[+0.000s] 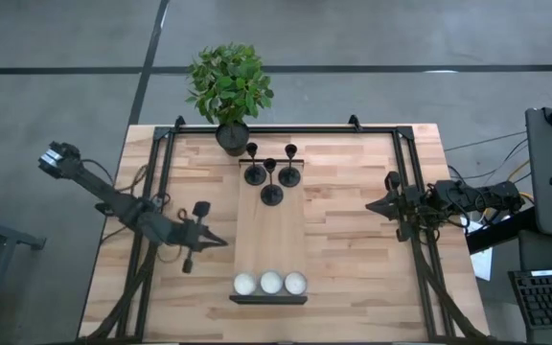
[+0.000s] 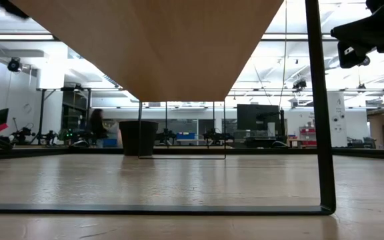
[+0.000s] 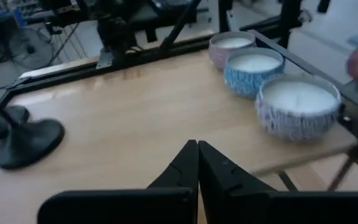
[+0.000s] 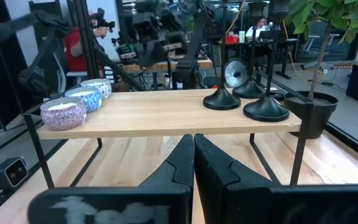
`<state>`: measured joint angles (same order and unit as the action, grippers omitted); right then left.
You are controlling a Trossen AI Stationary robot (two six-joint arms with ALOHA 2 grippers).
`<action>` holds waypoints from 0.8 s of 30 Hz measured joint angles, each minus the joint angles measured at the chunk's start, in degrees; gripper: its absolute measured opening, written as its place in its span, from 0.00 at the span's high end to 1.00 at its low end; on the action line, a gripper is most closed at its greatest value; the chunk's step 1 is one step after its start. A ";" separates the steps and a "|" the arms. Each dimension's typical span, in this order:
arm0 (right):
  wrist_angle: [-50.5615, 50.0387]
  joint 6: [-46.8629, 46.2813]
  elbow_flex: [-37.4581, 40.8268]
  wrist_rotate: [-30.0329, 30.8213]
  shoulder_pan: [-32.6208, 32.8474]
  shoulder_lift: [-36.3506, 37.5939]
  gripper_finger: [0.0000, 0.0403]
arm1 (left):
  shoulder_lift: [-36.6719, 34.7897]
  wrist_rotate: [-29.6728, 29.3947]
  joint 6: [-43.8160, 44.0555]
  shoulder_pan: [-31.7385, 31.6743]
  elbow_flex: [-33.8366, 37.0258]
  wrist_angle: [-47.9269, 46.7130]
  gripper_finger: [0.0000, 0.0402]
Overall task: Pick & Place candle stick holders
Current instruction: Return to Home Position
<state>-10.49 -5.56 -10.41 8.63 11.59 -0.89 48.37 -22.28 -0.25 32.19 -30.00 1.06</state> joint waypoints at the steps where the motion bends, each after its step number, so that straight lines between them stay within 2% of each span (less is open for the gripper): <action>1: 0.01 0.00 0.00 0.01 -0.01 0.00 0.98 | -2.33 1.06 -0.16 -0.57 2.41 1.40 1.00; 6: 0.01 0.00 0.00 0.01 0.01 0.00 0.98 | -13.34 5.33 1.93 -5.26 10.91 3.97 1.00; 13: 0.01 0.02 0.00 -0.01 0.01 -0.02 0.98 | -24.73 12.85 1.61 -10.04 18.72 7.83 1.00; 24: -0.01 0.00 0.00 -0.01 0.01 -0.01 0.98 | -37.96 13.69 0.50 -13.15 23.63 4.64 1.00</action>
<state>-10.50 -5.56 -10.41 8.62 11.60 -0.90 10.41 -8.59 0.25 19.03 -6.37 5.70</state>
